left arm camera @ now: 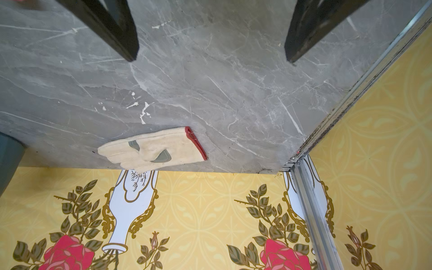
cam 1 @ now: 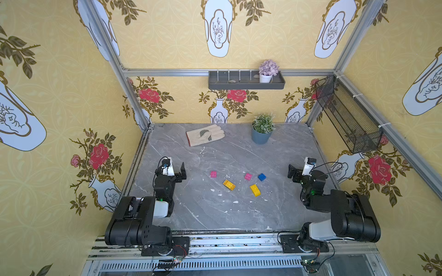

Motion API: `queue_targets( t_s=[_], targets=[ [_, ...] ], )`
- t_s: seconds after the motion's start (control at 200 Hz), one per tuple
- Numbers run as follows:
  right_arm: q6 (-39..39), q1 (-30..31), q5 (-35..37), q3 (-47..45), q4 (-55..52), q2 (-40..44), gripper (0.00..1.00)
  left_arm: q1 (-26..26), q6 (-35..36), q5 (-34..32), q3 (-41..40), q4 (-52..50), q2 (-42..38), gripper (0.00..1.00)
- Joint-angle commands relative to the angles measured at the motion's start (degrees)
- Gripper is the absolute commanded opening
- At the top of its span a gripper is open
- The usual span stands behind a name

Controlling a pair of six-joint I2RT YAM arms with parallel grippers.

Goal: Assemble the letter s with lego
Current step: Pick up the lego brick from the center of the board.

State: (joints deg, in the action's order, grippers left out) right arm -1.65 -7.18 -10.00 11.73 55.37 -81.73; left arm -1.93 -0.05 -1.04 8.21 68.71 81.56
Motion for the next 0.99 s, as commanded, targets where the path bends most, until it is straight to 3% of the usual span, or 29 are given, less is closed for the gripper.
queue_targets(
  t_s=[0.0,0.6,0.79,0.99],
  targets=[
    [-0.55,0.02,0.58,-0.04,-0.09,0.19,0.98,0.09,-0.56,-0.41,-0.34,2.84,-0.09,0.99],
    [-0.5,-0.01,0.56,-0.12,0.0,0.26,0.98,0.09,-0.84,-1.32,0.32,2.16,-0.64,0.99],
    [-0.5,0.01,0.55,-0.13,-0.06,0.27,0.98,0.09,-6.65,-11.51,14.41,-28.43,-6.33,0.99],
    [-0.53,-0.02,0.59,-0.08,-0.01,0.34,0.98,0.18,-15.25,-12.44,25.4,-47.41,-7.57,0.99]
  ],
)
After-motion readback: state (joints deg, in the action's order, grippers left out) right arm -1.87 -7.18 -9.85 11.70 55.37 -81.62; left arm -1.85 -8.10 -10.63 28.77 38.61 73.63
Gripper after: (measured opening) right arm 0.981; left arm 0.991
